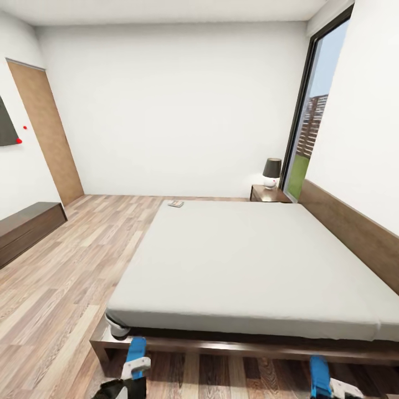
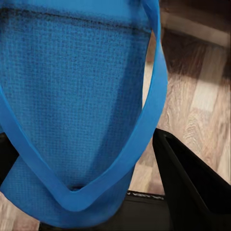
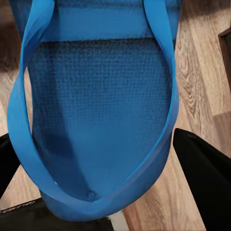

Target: In the bedroom, move the book from the bed onto either nightstand, and place the two sandals side by side next to the bed.

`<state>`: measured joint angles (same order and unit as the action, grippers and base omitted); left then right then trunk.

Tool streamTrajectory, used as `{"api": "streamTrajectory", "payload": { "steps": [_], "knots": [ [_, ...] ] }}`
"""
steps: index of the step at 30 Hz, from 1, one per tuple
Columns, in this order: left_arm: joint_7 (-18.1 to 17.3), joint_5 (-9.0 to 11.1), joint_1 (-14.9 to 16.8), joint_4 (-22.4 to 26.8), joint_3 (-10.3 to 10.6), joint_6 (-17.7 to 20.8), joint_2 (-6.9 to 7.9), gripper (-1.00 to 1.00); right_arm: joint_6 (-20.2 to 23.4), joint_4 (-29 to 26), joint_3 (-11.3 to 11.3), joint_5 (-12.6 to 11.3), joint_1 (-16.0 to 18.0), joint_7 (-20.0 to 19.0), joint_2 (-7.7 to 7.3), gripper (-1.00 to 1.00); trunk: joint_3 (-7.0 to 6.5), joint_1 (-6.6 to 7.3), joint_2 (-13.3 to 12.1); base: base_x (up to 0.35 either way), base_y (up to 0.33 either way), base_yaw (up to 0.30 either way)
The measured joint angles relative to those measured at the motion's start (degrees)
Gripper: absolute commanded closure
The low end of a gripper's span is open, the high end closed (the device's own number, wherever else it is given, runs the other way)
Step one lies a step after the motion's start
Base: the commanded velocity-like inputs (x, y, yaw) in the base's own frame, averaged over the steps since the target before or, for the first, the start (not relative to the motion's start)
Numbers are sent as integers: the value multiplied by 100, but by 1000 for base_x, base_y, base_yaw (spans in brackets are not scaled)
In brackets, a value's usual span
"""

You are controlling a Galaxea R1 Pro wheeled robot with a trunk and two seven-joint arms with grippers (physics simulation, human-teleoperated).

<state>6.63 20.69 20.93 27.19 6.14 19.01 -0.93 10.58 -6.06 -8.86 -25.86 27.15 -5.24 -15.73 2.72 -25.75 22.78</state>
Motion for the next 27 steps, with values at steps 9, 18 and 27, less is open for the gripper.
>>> {"api": "streamTrajectory", "payload": {
  "steps": [9,18,27],
  "knots": [
    [888,15,599,-69,7,525,-53,100,1369,-1226,-21,-322,-1,-685,-684,100,1,1,0,0,0,0],
    [996,14,612,-612,34,494,-78,100,3704,-2304,-12,-967,-4,-2584,-1372,100,1,1,0,0,0,0],
    [1000,50,607,-639,42,-733,-132,100,4928,-3637,873,-1677,-4,-2726,-1410,100,2,1,0,0,0,0]
  ]
}}
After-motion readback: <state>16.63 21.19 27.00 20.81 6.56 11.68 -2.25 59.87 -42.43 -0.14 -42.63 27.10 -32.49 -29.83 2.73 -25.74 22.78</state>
